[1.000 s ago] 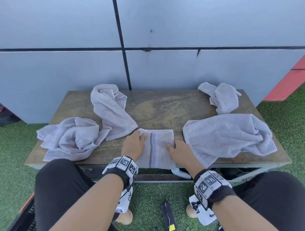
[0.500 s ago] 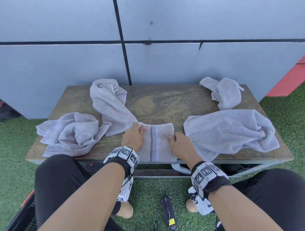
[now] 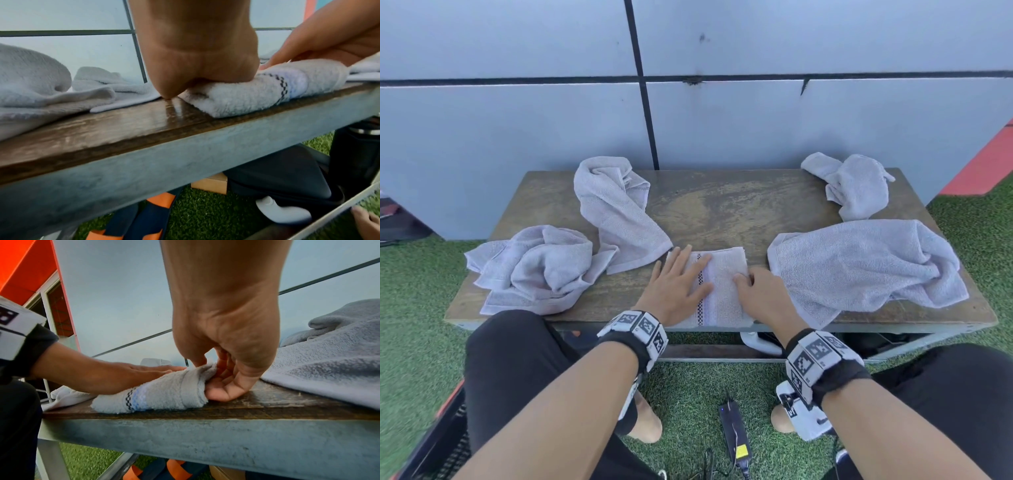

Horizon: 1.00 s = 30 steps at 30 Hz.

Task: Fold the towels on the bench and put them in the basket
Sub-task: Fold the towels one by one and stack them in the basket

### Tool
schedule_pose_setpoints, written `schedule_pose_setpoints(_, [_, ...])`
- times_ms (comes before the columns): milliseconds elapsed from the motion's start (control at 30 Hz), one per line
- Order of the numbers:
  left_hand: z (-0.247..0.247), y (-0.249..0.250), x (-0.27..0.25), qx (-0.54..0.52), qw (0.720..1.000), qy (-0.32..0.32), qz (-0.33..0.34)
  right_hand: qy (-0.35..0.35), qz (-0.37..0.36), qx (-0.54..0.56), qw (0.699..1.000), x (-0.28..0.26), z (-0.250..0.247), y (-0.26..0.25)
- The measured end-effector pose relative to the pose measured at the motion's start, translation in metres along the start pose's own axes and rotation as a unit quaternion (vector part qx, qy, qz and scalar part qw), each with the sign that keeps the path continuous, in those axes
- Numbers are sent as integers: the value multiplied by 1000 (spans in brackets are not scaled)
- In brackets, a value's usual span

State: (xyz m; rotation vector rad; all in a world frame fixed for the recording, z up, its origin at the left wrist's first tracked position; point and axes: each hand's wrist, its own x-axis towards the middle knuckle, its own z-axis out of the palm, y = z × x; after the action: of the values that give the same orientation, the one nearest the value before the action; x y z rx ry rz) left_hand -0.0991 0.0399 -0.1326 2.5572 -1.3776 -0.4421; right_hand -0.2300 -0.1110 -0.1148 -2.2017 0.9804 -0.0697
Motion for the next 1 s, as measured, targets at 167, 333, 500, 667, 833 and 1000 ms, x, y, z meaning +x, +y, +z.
schedule_pose_setpoints(167, [-9,14,12,100,991,56,-64,88,-34,33,995,-9,-7,4])
schedule_pose_setpoints(333, [-28,31,17,80,980,77,-163,143,-68,48,986,-9,-15,10])
schedule_pose_setpoints(500, [-42,30,9,54,973,131,-180,165,-147,29,975,-7,-16,7])
schedule_pose_setpoints(667, [-31,26,13,1,976,215,44,131,-260,-64,955,1,0,-5])
schedule_pose_setpoints(833, [11,23,15,25,996,72,43,7,-211,-137,968,10,23,-12])
schedule_pose_setpoints(1000, [19,17,13,-15,999,38,-12,-28,-175,-182,967,10,29,7])
